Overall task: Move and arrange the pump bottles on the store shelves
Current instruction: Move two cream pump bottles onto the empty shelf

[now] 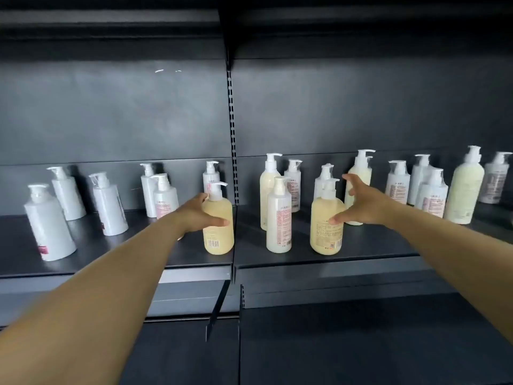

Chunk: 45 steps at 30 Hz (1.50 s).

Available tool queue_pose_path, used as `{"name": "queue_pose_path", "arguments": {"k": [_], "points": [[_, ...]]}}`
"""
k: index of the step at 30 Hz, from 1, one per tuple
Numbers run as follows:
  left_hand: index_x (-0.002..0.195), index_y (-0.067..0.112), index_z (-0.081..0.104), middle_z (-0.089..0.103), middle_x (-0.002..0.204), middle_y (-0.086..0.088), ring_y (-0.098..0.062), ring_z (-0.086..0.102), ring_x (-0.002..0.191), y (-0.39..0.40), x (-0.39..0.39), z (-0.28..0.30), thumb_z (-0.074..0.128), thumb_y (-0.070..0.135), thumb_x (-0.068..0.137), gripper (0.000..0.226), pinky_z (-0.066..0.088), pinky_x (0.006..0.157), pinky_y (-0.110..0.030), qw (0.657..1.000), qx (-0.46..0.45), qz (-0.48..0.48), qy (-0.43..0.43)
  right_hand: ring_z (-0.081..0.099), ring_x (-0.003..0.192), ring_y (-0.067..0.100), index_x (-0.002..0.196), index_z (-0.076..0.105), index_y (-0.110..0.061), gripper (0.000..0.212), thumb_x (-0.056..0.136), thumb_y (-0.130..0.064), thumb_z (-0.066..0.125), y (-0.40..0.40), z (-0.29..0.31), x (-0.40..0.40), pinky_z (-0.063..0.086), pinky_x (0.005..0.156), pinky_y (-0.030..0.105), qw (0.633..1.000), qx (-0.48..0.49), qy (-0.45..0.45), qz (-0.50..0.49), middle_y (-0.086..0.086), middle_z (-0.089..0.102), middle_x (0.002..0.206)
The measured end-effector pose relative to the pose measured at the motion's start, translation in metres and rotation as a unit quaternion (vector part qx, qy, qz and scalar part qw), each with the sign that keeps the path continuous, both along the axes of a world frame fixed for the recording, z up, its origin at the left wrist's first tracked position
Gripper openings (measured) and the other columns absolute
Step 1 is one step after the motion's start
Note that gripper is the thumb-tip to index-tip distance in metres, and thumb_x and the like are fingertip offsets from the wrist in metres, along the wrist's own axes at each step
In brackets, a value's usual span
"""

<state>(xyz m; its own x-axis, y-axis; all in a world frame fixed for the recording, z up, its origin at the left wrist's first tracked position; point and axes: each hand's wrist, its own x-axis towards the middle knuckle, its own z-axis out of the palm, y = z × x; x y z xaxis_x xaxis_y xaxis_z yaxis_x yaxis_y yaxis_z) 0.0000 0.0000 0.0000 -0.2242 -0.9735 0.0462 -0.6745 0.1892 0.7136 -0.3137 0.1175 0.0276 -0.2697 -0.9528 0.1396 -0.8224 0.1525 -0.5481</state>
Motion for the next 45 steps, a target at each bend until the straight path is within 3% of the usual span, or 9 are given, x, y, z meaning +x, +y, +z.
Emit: {"name": "queue_pose_path", "arguments": {"k": [5, 9, 11, 20, 26, 33, 38, 41, 45], "points": [[0.142, 0.016, 0.032, 0.049, 0.134, -0.002, -0.02, 0.05, 0.115, -0.014, -0.006, -0.012, 0.077, 0.028, 0.075, 0.082, 0.039, 0.095, -0.029, 0.996, -0.009, 0.026, 0.09, 0.048, 0.115, 0.021, 0.147, 0.024, -0.021, 0.097, 0.07, -0.021, 0.083, -0.027, -0.027, -0.014, 0.037, 0.092, 0.032, 0.989, -0.01, -0.144, 0.02, 0.006, 0.046, 0.135], [0.139, 0.018, 0.035, 0.051, 0.115, 0.003, -0.016, 0.05, 0.103, -0.02, -0.01, -0.021, 0.077, 0.021, 0.076, 0.076, 0.039, 0.086, -0.027, 0.992, -0.01, 0.03, 0.124, 0.054, 0.112, 0.02, 0.137, 0.04, -0.019, 0.077, 0.072, -0.017, 0.081, -0.044, -0.04, -0.02, 0.045, 0.093, 0.036, 0.977, -0.028, -0.207, 0.034, -0.007, 0.055, 0.108], [0.138, 0.018, 0.037, 0.054, 0.117, 0.001, -0.017, 0.052, 0.104, -0.025, -0.009, -0.023, 0.078, 0.018, 0.075, 0.075, 0.041, 0.088, -0.028, 0.991, -0.01, 0.03, 0.133, 0.055, 0.113, 0.023, 0.135, 0.042, -0.019, 0.074, 0.072, -0.016, 0.081, -0.05, -0.045, -0.024, 0.048, 0.092, 0.039, 0.973, -0.032, -0.227, 0.037, -0.003, 0.058, 0.112], [0.135, 0.022, 0.036, 0.056, 0.121, -0.001, -0.02, 0.055, 0.11, -0.045, -0.004, -0.031, 0.081, 0.014, 0.07, 0.079, 0.045, 0.095, -0.035, 0.985, 0.027, 0.023, 0.17, 0.058, 0.11, 0.022, 0.129, 0.043, -0.026, 0.074, 0.068, -0.016, 0.084, -0.062, -0.048, -0.03, 0.05, 0.093, 0.047, 0.971, -0.023, -0.23, 0.054, 0.0, 0.061, 0.116], [0.127, 0.026, 0.041, 0.057, 0.122, 0.001, -0.021, 0.058, 0.109, -0.047, -0.001, -0.033, 0.087, 0.019, 0.058, 0.083, 0.048, 0.098, -0.045, 0.987, -0.001, 0.026, 0.16, 0.059, 0.104, 0.02, 0.122, 0.048, -0.025, 0.067, 0.067, -0.015, 0.084, -0.06, -0.049, -0.026, 0.048, 0.088, 0.037, 0.976, -0.067, -0.205, 0.043, -0.001, 0.062, 0.11], [0.12, 0.023, 0.047, 0.059, 0.116, 0.001, -0.018, 0.06, 0.099, -0.034, 0.013, -0.031, 0.085, 0.015, 0.063, 0.069, 0.05, 0.087, -0.034, 0.985, -0.034, 0.023, 0.169, 0.061, 0.1, 0.02, 0.116, 0.052, -0.025, 0.062, 0.065, -0.016, 0.085, -0.053, -0.049, -0.007, 0.047, 0.083, 0.033, 0.976, -0.093, -0.194, 0.035, -0.002, 0.064, 0.104], [0.115, 0.027, 0.047, 0.061, 0.11, 0.001, -0.021, 0.06, 0.103, -0.023, 0.049, -0.019, 0.085, 0.016, 0.063, 0.065, 0.05, 0.092, -0.038, 0.986, -0.038, 0.016, 0.164, 0.061, 0.095, 0.015, 0.122, 0.046, -0.026, 0.068, 0.067, -0.015, 0.084, -0.042, -0.033, 0.029, 0.048, 0.081, 0.032, 0.976, -0.097, -0.187, 0.06, -0.005, 0.061, 0.104], [0.113, 0.027, 0.047, 0.062, 0.101, 0.003, -0.021, 0.06, 0.099, -0.013, 0.078, -0.01, 0.086, 0.016, 0.061, 0.066, 0.05, 0.084, -0.032, 0.985, -0.036, 0.006, 0.171, 0.063, 0.089, 0.013, 0.104, 0.051, -0.027, 0.051, 0.068, -0.013, 0.083, -0.034, -0.021, 0.061, 0.048, 0.075, 0.03, 0.974, -0.109, -0.181, 0.08, -0.004, 0.064, 0.098], [0.122, 0.025, 0.05, 0.065, 0.11, 0.0, -0.02, 0.062, 0.104, 0.002, 0.13, 0.003, 0.087, 0.023, 0.052, 0.08, 0.052, 0.091, -0.037, 0.986, -0.034, -0.014, 0.161, 0.066, 0.095, 0.019, 0.108, 0.057, -0.02, 0.052, 0.064, -0.014, 0.085, -0.025, -0.011, 0.117, 0.054, 0.085, 0.037, 0.972, -0.116, -0.178, 0.101, 0.002, 0.069, 0.101]]}}
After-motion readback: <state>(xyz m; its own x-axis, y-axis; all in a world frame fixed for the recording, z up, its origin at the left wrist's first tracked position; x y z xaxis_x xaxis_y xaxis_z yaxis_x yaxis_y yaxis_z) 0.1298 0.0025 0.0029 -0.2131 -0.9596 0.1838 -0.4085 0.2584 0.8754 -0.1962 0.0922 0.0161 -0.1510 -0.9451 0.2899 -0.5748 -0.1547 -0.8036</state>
